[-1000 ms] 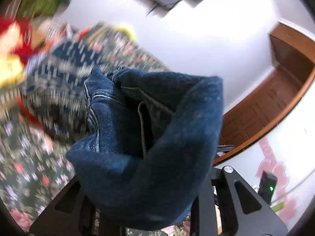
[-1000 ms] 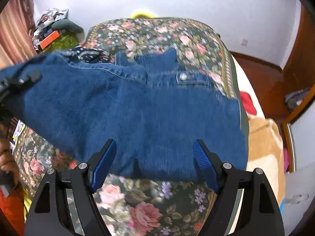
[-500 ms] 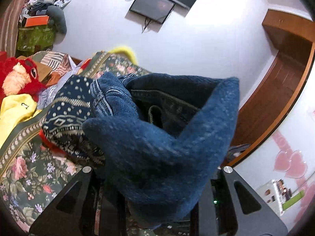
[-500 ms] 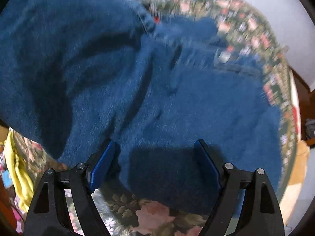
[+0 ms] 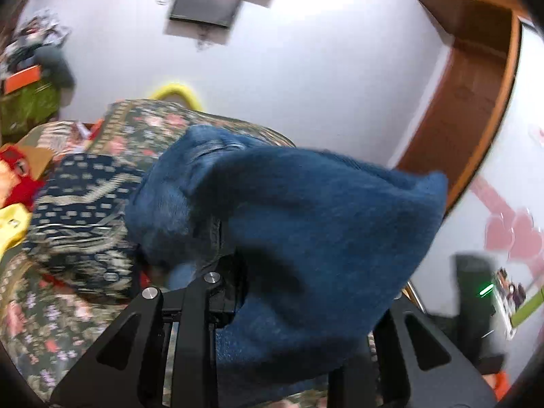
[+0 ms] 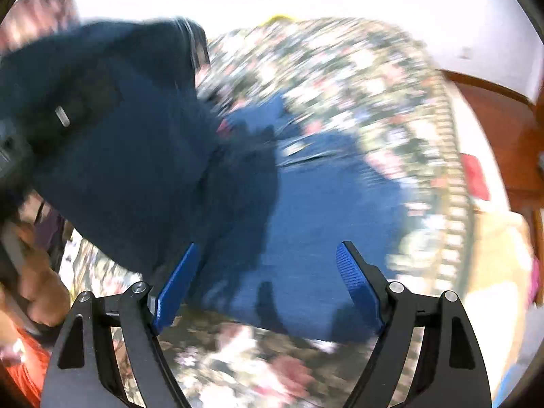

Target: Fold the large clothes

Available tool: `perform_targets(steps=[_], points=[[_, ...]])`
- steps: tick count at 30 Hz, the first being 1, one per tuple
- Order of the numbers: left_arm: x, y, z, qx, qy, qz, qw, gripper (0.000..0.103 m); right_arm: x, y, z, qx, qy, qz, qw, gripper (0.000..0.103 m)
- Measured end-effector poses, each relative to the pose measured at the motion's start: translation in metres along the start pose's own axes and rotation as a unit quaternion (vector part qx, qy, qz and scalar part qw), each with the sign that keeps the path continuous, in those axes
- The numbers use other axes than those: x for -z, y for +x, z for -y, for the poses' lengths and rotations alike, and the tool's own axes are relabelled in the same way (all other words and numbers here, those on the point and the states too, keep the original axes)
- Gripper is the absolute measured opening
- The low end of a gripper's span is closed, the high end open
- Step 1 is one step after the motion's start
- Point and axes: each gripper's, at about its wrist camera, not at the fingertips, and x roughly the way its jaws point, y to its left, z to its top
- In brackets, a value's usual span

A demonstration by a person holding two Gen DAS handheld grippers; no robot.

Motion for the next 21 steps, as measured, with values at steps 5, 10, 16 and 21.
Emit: perform_targets(steps=[5, 10, 16, 21], points=[[0.036, 0.062, 0.058, 0.007, 0.068, -0.084, 0.9941, 0.023, 0.01, -0.046, 0.043, 0.055, 0.029, 0.035, 0.997, 0.084], [0.108, 0.114, 0.085, 0.03, 0.151, -0.218, 0.9637, 0.026, 0.034, -0.058, 0.074, 0.081, 0.062, 0.024, 0.995, 0.084], [0.123, 0.095, 0.101, 0.051, 0.205, -0.232, 0.9495, 0.058, 0.059, -0.064, 0.072, 0.067, 0.071, 0.01, 0.995, 0.084], [0.121, 0.061, 0.092, 0.076, 0.208, -0.23, 0.9476, 0.06, 0.056, -0.073, 0.062, 0.05, 0.06, 0.026, 0.997, 0.084]])
